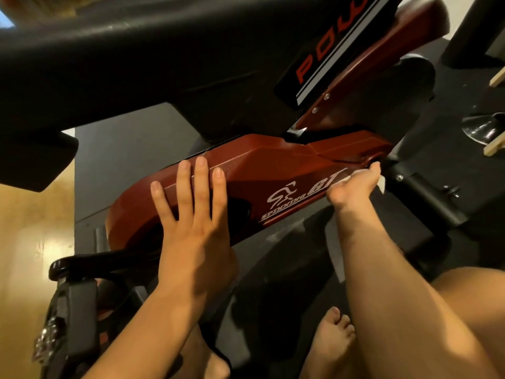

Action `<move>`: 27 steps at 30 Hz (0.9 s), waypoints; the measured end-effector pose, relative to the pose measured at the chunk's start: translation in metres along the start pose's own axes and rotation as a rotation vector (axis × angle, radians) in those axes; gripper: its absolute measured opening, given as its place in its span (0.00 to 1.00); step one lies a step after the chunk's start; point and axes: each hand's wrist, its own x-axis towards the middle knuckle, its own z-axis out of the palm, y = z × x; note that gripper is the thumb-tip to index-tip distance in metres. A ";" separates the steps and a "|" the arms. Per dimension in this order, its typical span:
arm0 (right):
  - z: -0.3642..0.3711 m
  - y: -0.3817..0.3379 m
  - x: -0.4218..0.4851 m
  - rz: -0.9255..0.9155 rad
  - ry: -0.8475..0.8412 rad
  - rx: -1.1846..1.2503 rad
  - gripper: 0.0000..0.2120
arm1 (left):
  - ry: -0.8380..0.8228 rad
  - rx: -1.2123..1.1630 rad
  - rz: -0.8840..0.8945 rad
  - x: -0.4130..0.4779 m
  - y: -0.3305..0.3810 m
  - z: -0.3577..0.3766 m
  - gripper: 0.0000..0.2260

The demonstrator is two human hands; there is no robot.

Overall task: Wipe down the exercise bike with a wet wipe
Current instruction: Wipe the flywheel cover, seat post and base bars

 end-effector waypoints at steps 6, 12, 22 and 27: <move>-0.023 0.091 -0.030 0.197 0.170 -0.043 0.18 | 0.029 -0.031 -0.016 0.002 0.004 0.002 0.51; -0.010 0.007 -0.001 -0.035 0.145 -0.062 0.19 | 0.035 -0.059 -0.035 0.002 0.005 -0.002 0.52; -0.031 0.043 0.028 -0.060 0.197 -0.185 0.22 | 0.009 -0.069 -0.028 0.003 0.004 0.000 0.52; -0.053 0.112 -0.008 0.199 0.070 -0.109 0.25 | 0.002 -0.095 -0.057 0.005 0.008 0.000 0.55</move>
